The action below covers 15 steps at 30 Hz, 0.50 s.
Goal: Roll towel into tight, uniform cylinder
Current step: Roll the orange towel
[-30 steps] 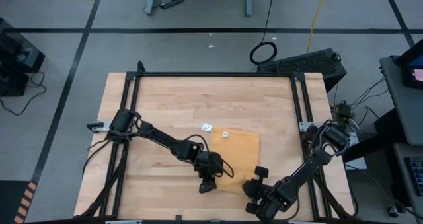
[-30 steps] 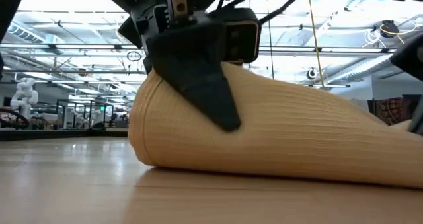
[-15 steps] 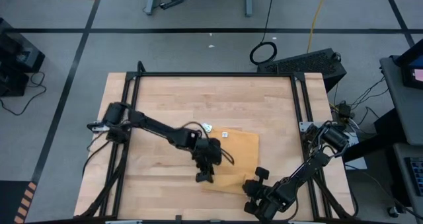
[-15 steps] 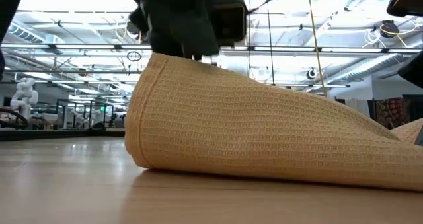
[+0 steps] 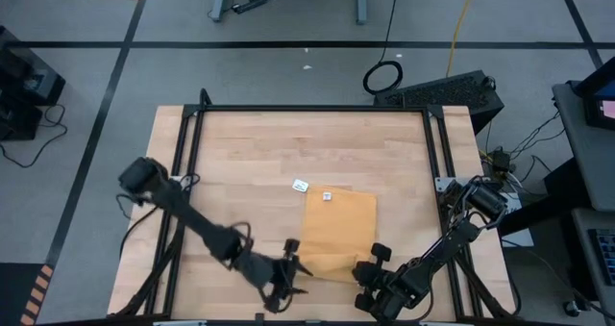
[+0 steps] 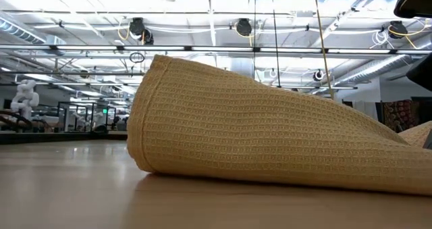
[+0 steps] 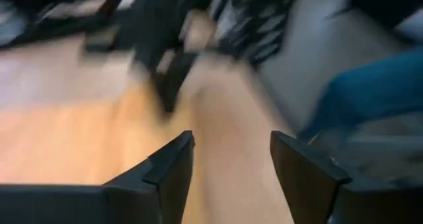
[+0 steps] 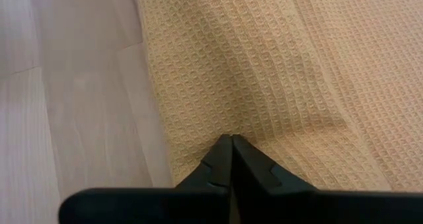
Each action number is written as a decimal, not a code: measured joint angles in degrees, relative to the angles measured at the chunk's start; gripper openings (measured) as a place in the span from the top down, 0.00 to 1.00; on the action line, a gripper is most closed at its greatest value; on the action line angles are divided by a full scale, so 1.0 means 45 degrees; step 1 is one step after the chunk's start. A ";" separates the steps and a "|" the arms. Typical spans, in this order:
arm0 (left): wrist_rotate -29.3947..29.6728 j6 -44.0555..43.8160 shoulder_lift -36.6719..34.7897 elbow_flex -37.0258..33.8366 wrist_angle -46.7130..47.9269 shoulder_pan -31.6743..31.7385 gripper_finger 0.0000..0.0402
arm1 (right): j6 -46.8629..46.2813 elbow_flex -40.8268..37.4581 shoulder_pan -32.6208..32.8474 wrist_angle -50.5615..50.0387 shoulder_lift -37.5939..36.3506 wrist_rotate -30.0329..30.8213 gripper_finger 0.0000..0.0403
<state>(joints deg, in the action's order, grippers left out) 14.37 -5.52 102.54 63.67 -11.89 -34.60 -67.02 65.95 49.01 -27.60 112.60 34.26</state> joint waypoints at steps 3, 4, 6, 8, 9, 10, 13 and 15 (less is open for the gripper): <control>0.2023 -0.0206 0.1022 -0.0786 -0.1545 -0.0331 0.56 | 0.0069 0.0000 0.0000 0.0008 0.0000 -0.0004 1.00; 0.2459 -0.0382 0.1156 -0.1047 -0.1906 -0.0288 0.59 | 0.0183 -0.0002 0.0000 0.0033 0.0000 -0.0016 1.00; 0.2941 -0.0664 0.1264 -0.1376 -0.2477 -0.0067 0.65 | 0.0371 -0.0005 0.0002 0.0054 0.0001 -0.0021 1.00; 0.2868 -0.0986 0.1367 -0.1592 -0.2694 0.0290 0.72 | 0.0496 -0.0005 0.0039 0.0079 0.0005 -0.0073 1.00; 0.2747 -0.1060 0.1381 -0.1731 -0.2538 0.0494 0.75 | 0.0519 -0.0005 0.0039 0.0056 0.0005 -0.0092 1.00; 0.2493 -0.1228 0.1427 -0.1844 -0.2505 0.0728 0.78 | 0.0528 -0.0005 0.0039 0.0041 0.0005 -0.0136 1.00; 0.1646 -0.1823 0.1501 -0.2327 -0.2636 0.1488 0.86 | 0.0719 -0.0005 0.0039 0.0062 0.0004 -0.0241 1.00; 0.1336 -0.2189 0.1600 -0.2565 -0.2605 0.1874 0.90 | 0.0719 -0.0005 0.0039 0.0074 0.0001 -0.0257 1.00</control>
<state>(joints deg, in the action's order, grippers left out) 20.38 -15.37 109.74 52.13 -23.61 -26.17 -63.79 65.93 49.19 -27.27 112.60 33.10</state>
